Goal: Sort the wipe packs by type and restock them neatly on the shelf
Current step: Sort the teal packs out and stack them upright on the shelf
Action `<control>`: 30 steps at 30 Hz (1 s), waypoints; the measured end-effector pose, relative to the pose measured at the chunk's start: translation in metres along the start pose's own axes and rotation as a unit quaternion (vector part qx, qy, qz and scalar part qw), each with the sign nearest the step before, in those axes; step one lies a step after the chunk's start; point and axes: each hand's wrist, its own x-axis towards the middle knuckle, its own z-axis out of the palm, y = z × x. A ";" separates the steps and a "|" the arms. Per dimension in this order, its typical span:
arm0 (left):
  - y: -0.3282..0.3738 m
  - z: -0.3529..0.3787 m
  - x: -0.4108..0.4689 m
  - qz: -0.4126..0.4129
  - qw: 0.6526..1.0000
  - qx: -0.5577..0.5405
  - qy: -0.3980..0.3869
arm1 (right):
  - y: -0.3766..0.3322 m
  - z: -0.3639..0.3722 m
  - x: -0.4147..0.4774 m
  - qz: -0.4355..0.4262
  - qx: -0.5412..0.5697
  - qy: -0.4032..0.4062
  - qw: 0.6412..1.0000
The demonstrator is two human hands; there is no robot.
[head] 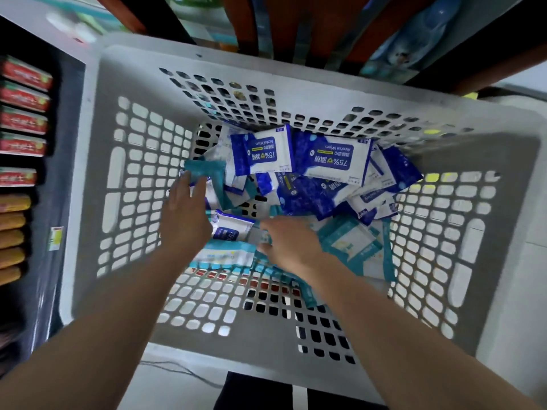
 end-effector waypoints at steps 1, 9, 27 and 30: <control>-0.007 0.001 0.006 -0.004 1.000 0.024 -0.019 | -0.008 0.005 0.011 -0.003 0.024 -0.011 1.000; -0.012 0.003 0.014 0.016 0.989 0.149 0.013 | -0.035 0.035 0.041 0.063 0.123 0.060 0.989; 0.044 0.006 0.052 0.009 0.979 -0.176 -0.107 | 0.042 -0.030 0.017 0.043 -0.165 0.371 0.913; 0.044 0.004 0.053 0.065 0.982 -0.075 -0.158 | 0.040 -0.019 0.028 0.036 -0.179 0.305 0.935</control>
